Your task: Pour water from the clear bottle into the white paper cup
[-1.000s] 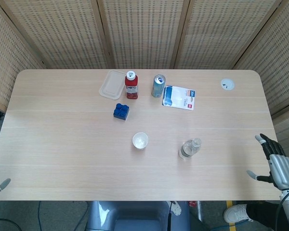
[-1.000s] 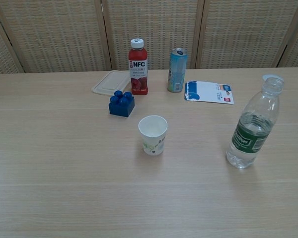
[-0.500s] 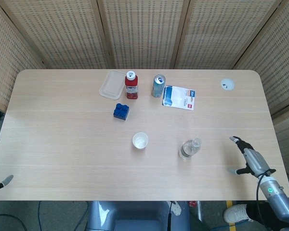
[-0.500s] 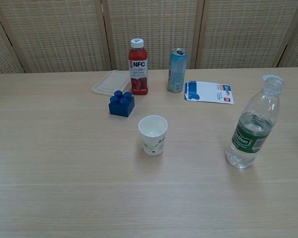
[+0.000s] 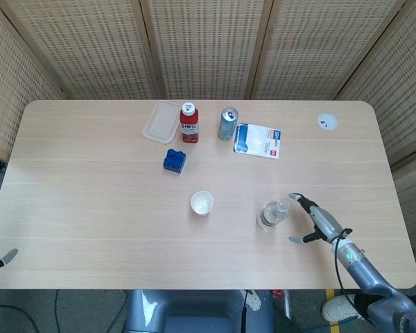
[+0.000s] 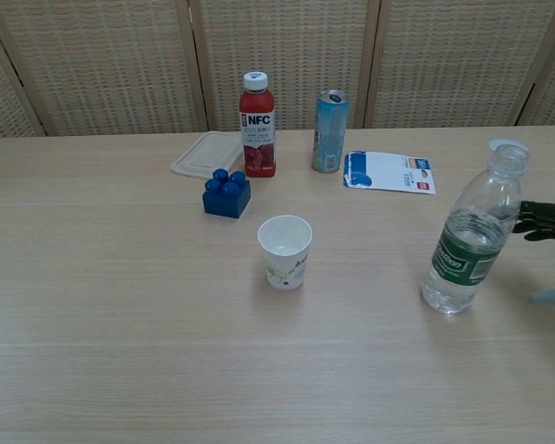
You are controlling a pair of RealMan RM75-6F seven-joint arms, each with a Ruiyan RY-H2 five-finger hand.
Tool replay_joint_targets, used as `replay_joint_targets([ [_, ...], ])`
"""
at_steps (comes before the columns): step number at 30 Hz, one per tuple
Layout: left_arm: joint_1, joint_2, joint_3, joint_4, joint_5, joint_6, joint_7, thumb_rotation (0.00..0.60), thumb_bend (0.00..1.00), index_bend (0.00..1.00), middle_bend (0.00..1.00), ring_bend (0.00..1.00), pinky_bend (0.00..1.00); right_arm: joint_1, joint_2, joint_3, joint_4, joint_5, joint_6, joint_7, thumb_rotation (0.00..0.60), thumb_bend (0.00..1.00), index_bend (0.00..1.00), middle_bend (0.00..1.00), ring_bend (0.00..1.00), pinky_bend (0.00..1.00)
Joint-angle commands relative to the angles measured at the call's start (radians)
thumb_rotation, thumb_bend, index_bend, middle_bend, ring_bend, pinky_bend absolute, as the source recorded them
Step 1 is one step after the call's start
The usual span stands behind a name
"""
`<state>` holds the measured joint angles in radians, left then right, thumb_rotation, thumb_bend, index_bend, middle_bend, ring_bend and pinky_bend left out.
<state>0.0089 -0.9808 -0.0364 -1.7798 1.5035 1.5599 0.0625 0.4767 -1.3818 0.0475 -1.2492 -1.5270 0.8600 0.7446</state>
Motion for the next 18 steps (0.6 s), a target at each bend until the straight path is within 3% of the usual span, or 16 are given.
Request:
replay_joint_targets([
  [1, -0.003, -0.001, -0.002, 0.0, -0.006, -0.005, 0.003, 0.6, 0.05, 0.0, 0.0, 0.0, 0.0, 0.022, -0.042, 0.016, 0.012, 0.018, -0.012, 0.013, 0.6, 0.0, 0.0, 0.0, 0.0, 0.0],
  [18, -0.015, -0.007, -0.006, -0.004, -0.033, -0.025, 0.022, 0.6, 0.05, 0.0, 0.0, 0.0, 0.0, 0.074, -0.201, 0.017, 0.153, 0.02, 0.006, 0.162, 0.6, 0.0, 0.0, 0.0, 0.0, 0.0],
])
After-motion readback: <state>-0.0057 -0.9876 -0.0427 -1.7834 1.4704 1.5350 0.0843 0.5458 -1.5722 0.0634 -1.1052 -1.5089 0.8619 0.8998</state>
